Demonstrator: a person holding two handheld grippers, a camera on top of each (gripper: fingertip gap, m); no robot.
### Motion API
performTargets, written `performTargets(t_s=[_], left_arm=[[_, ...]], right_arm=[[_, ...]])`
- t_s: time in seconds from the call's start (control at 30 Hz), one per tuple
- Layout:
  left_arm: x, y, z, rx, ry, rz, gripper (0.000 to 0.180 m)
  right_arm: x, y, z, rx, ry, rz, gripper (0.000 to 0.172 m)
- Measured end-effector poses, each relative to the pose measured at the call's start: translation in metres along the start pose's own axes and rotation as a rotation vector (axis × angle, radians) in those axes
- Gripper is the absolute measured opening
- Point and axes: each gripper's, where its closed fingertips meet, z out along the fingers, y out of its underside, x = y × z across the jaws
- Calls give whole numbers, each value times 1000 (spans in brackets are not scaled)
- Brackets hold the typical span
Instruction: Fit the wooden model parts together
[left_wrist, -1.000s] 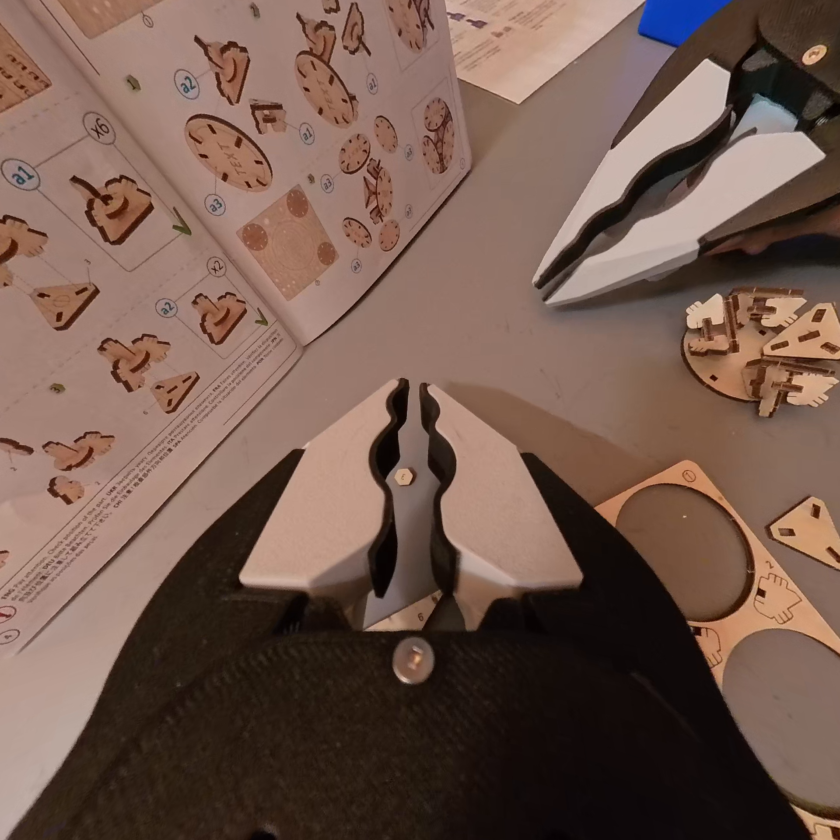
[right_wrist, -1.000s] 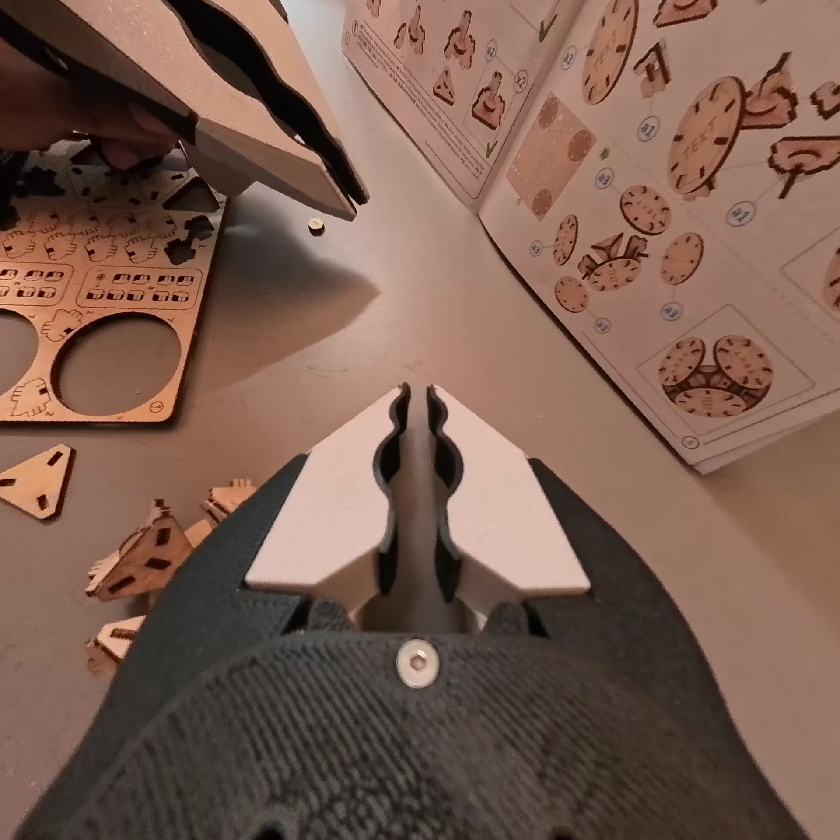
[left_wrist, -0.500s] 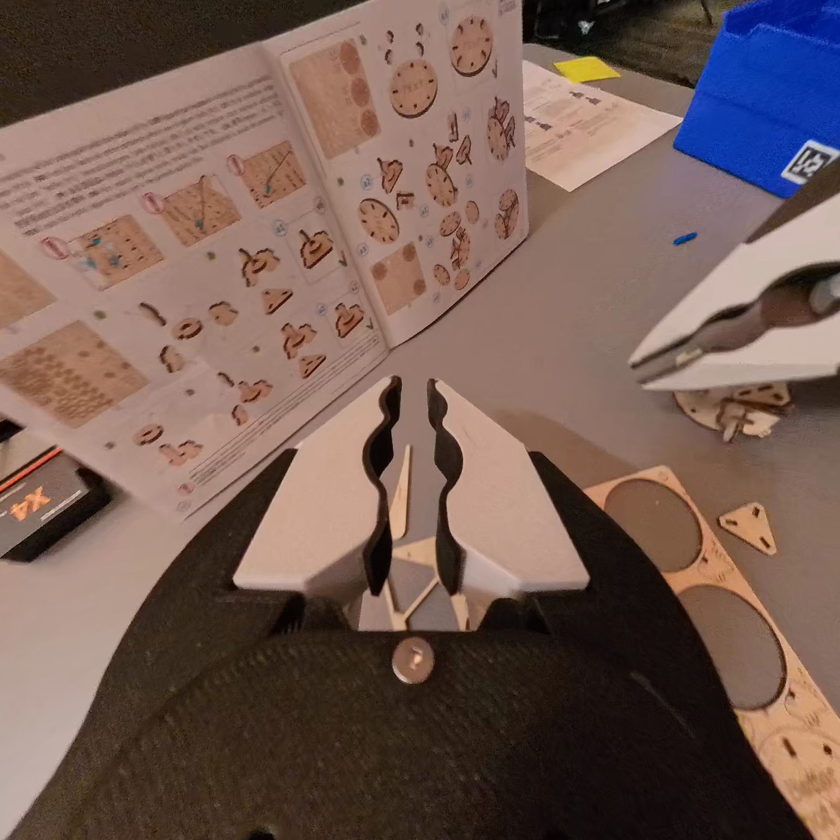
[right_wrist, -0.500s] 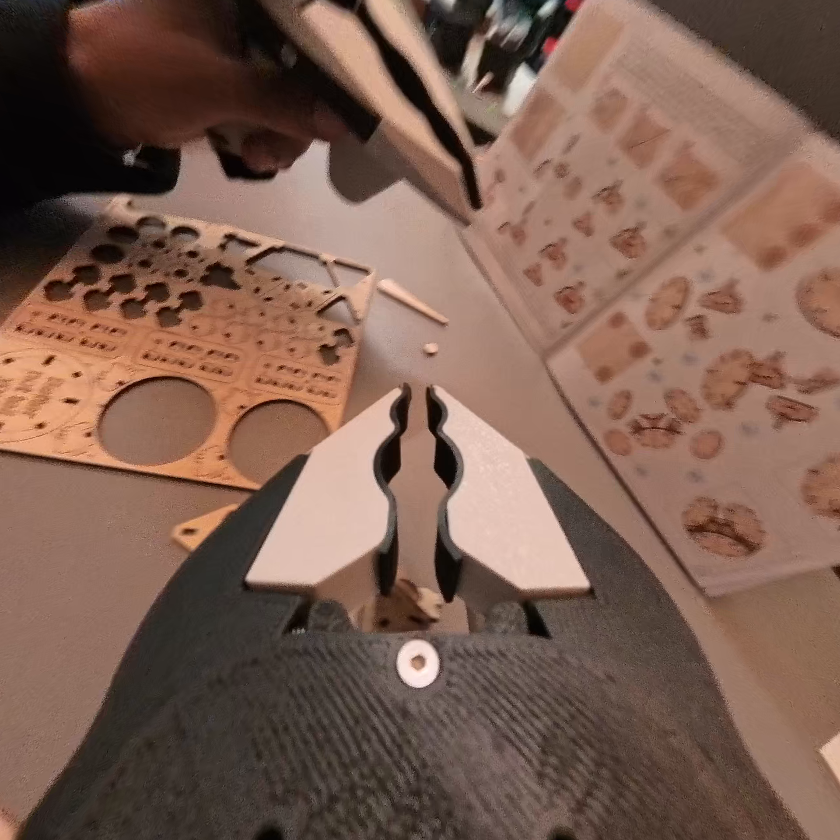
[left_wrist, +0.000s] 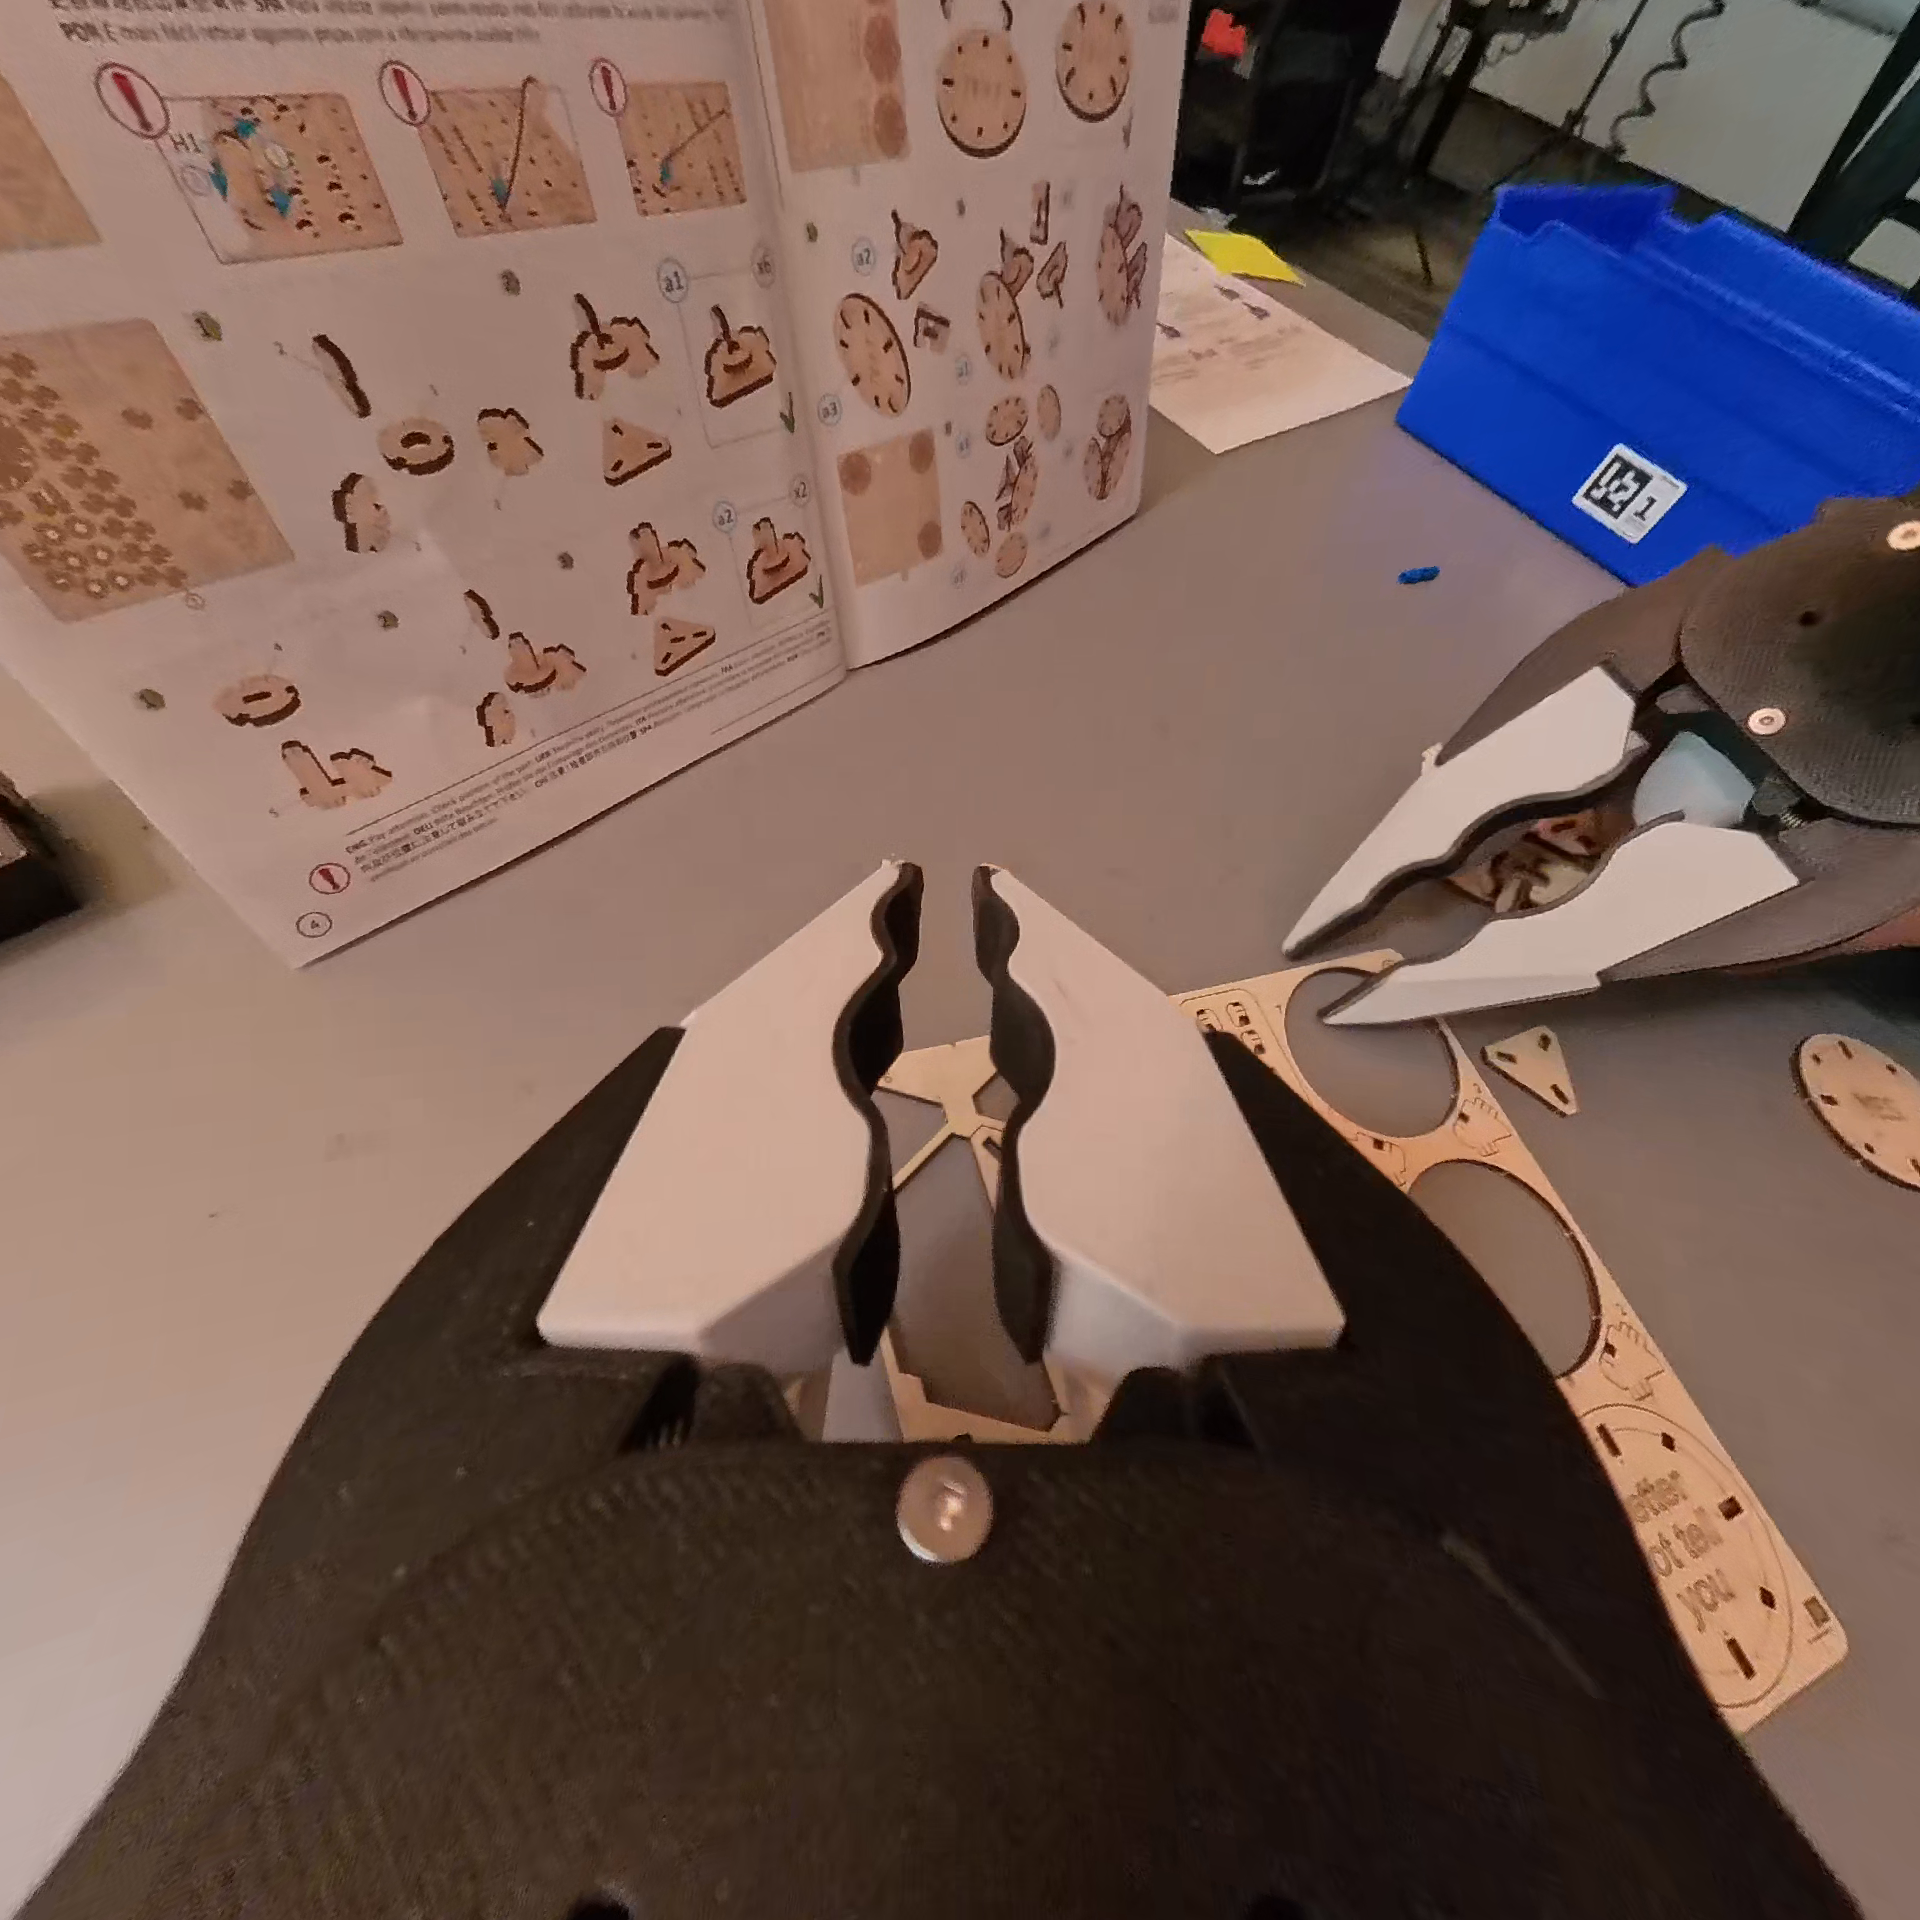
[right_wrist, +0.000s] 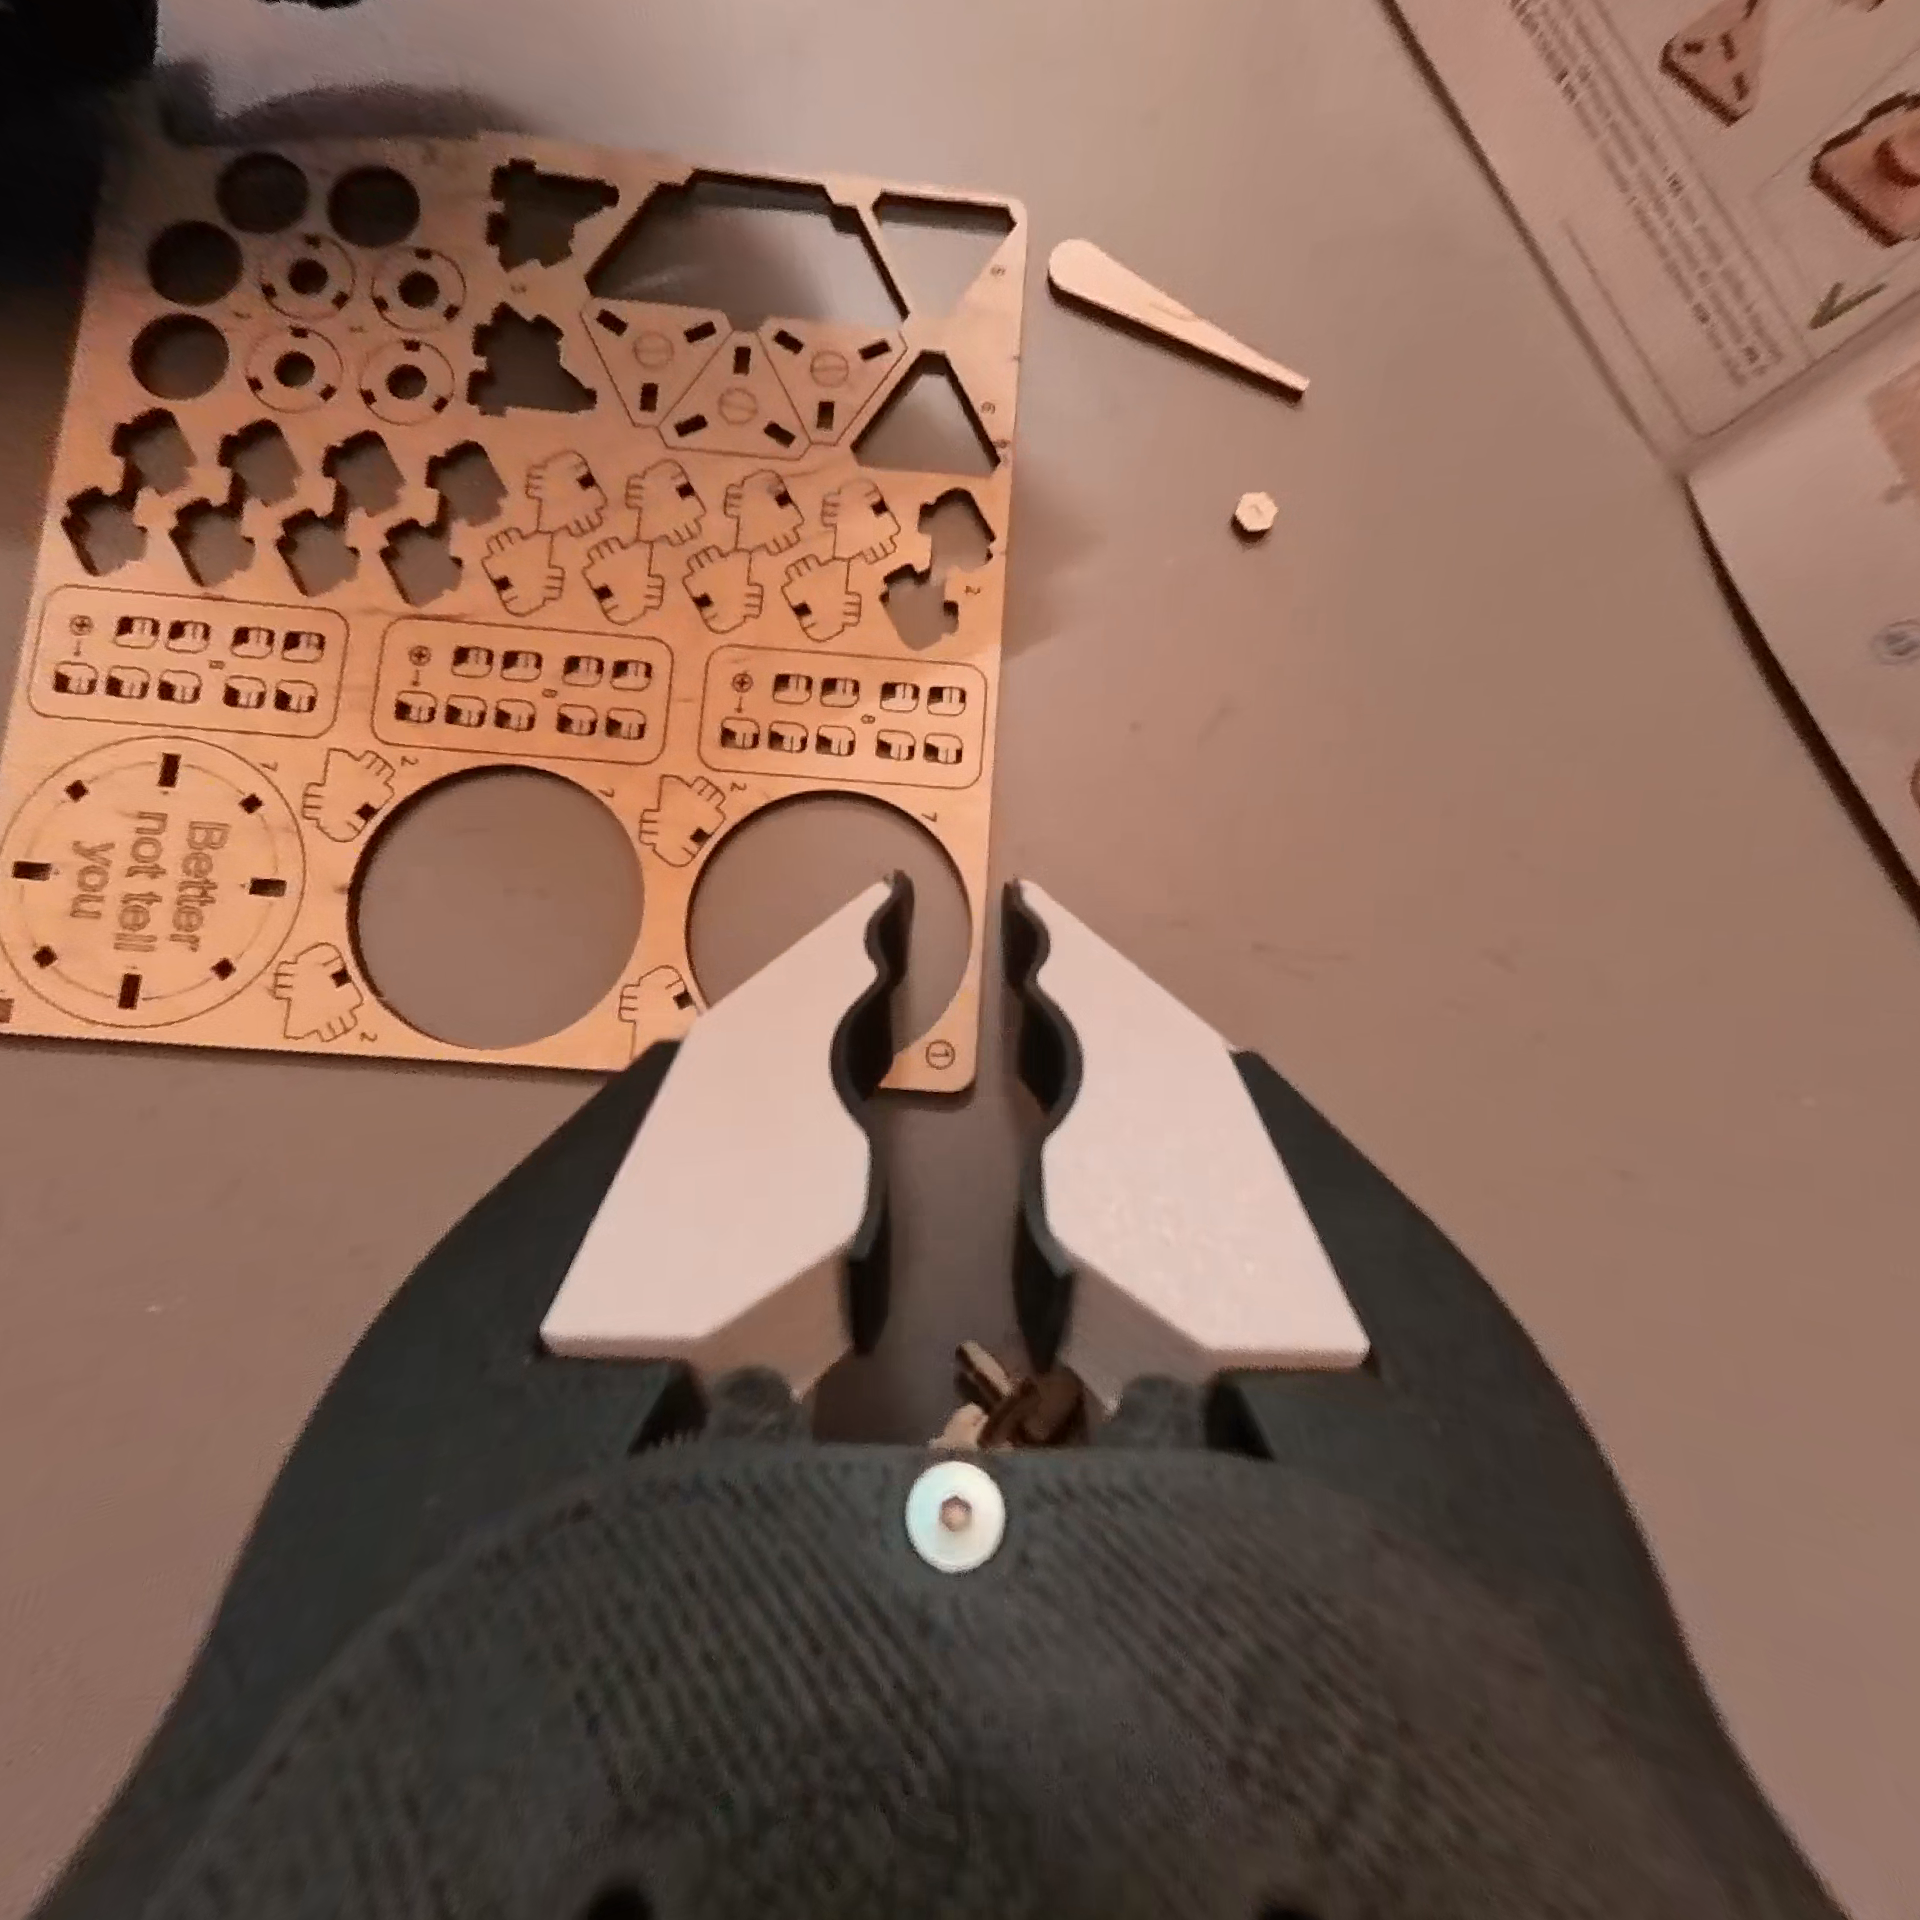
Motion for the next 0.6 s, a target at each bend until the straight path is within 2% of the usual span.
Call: performTargets(t_s=[0.13, 0.33, 0.37, 0.43, 0.5, 0.6], left_arm=[[-7, 4, 1, -9, -22, -1, 9], [-10, 5, 1, -5, -6, -17, 15], [-7, 4, 1, 4, 17, -15, 20], [19, -6, -3, 58, 195, -16, 49], [40, -13, -10, 74, 347, -65, 67], [49, -14, -17, 52, 416, -67, 78]], right_arm=[[-5, 1, 0, -27, 43, -69, 2], [-6, 1, -3, -22, 49, -97, 1], [-6, -1, -5, 0, 42, -102, 1], [-6, -9, -14, 71, 28, -134, 1], [-6, -20, -28, 157, 27, -186, 1], [-3, -34, -49, 274, 66, -274, 0]])
